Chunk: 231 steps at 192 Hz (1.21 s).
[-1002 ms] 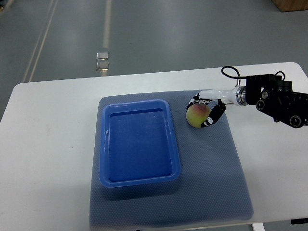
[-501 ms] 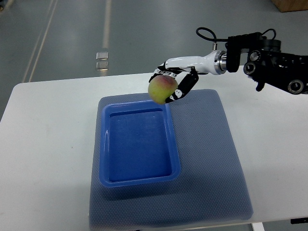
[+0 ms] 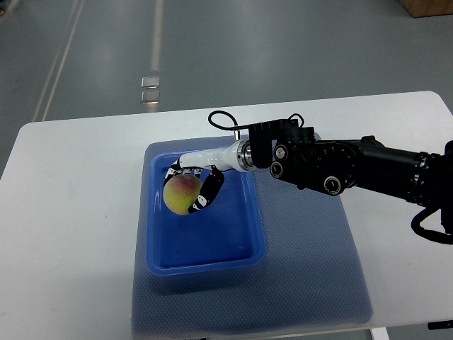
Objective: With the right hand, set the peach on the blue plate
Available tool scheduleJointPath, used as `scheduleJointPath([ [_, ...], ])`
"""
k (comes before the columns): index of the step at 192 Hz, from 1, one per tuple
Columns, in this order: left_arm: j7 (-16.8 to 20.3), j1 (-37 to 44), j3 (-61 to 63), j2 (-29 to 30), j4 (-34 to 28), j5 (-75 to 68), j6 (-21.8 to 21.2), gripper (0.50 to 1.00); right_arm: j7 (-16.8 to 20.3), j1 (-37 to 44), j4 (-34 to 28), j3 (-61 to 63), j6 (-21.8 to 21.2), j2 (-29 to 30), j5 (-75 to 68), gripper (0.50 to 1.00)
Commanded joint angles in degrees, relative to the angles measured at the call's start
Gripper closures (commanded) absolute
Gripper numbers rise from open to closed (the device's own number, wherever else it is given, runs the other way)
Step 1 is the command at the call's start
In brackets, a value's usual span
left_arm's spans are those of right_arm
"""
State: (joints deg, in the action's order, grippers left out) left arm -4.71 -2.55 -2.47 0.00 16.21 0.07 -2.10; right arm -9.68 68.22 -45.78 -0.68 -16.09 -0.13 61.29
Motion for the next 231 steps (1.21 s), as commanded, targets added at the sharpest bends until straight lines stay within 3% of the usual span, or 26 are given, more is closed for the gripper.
scheduleJointPath([
  [1, -0.04, 0.0, 0.09, 0.0, -0.04, 0.01, 0.0, 0.5, 0.01, -0.9, 0.34, -0.02, -0.08, 0.13, 0.32, 0.814],
  [12, -0.04, 0.0, 0.09, 0.0, 0.05, 0.01, 0.0, 0.5, 0.1, -1.07, 0.34, -0.02, -0.35, 0.13, 0.32, 0.709],
  [22, -0.04, 0.0, 0.09, 0.0, 0.05, 0.01, 0.0, 0.5, 0.1, -1.07, 0.34, -0.02, -0.35, 0.13, 0.32, 0.709],
  [23, -0.04, 0.0, 0.01, 0.0, -0.04, 0.01, 0.0, 0.5, 0.1, -1.07, 0.42, -0.02, -0.78, 0.04, 0.32, 0.59],
  [26, 0.05, 0.0, 0.09, 0.0, -0.04, 0.01, 0.0, 0.5, 0.01, -1.07, 0.34, 0.07, -0.87, -0.04, 0.32, 0.57],
  [61, -0.04, 0.0, 0.09, 0.0, -0.39, 0.01, 0.0, 0.5, -0.25, -0.63, 0.25, 0.95, -1.23, -1.19, -0.73, 0.564],
  [72, -0.04, 0.0, 0.09, 0.0, -0.48, 0.01, 0.0, 0.5, -0.52, 1.56, -0.45, 3.66, -3.68, -5.4, -0.91, 0.564],
  [81, -0.04, 0.0, 0.09, 0.0, -0.48, 0.01, 0.0, 0.5, -0.52, 1.56, -0.45, 3.67, -3.69, -5.41, -0.91, 0.564],
  [82, -0.04, 0.0, 0.09, 0.0, -0.48, 0.01, 0.0, 0.5, -0.52, 2.35, -0.8, 7.85, -5.77, -7.67, -1.52, 0.564],
  [99, -0.04, 0.0, 0.09, 0.0, -0.48, 0.01, 0.0, 0.5, -0.52, 1.92, -0.89, 17.72, -9.22, -11.9, -4.42, 0.564],
  [124, -0.04, 0.0, 0.18, 0.0, -0.3, 0.01, 0.0, 0.5, -0.52, -5.63, -0.89, 33.01, -10.72, -17.27, -14.43, 0.564],
  [133, -0.04, 0.0, 0.18, 0.0, -0.3, 0.01, 0.0, 0.5, -0.52, -5.64, -0.89, 33.03, -10.72, -17.27, -14.44, 0.564],
  [134, 0.05, 0.0, 0.18, 0.0, -0.13, 0.01, 0.0, 0.5, -0.52, -10.25, -0.55, 38.59, -10.54, -18.05, -19.84, 0.564],
  [153, -0.04, 0.0, 0.18, 0.0, 0.05, 0.01, 0.0, 0.5, -0.61, -19.78, -0.02, 47.96, -10.45, -17.45, -30.34, 0.564],
  [163, -0.04, 0.0, 0.18, 0.0, 0.05, 0.01, 0.0, 0.5, -0.61, -19.79, -0.02, 47.97, -10.45, -17.45, -30.35, 0.564],
  [164, -0.04, 0.0, 0.18, 0.0, 0.05, 0.01, 0.0, 0.5, -0.69, -25.01, 0.25, 52.41, -10.11, -16.75, -36.01, 0.564],
  [170, -0.04, 0.0, 0.18, 0.0, 0.05, 0.01, 0.0, 0.5, -0.69, -27.78, 0.34, 54.46, -10.01, -16.22, -39.57, 0.564],
  [182, -0.04, 0.0, 0.18, 0.0, 0.05, 0.01, 0.0, 0.5, -0.69, -28.49, 0.34, 55.09, -10.01, -15.95, -40.63, 0.564],
  [185, -0.04, 0.0, 0.18, 0.0, -0.04, 0.01, 0.0, 0.5, -0.78, -32.44, 1.21, 58.33, -9.93, -12.71, -46.78, 0.564],
  [202, -0.04, 0.0, 0.27, 0.0, 0.05, 0.01, 0.0, 0.5, -1.48, -35.0, 4.47, 61.85, -9.93, -8.83, -52.24, 0.564],
  [231, -0.04, 0.0, 0.27, 0.0, 0.14, 0.01, 0.0, 0.5, -6.14, -35.88, 9.3, 64.05, -9.93, -6.46, -54.61, 0.564],
])
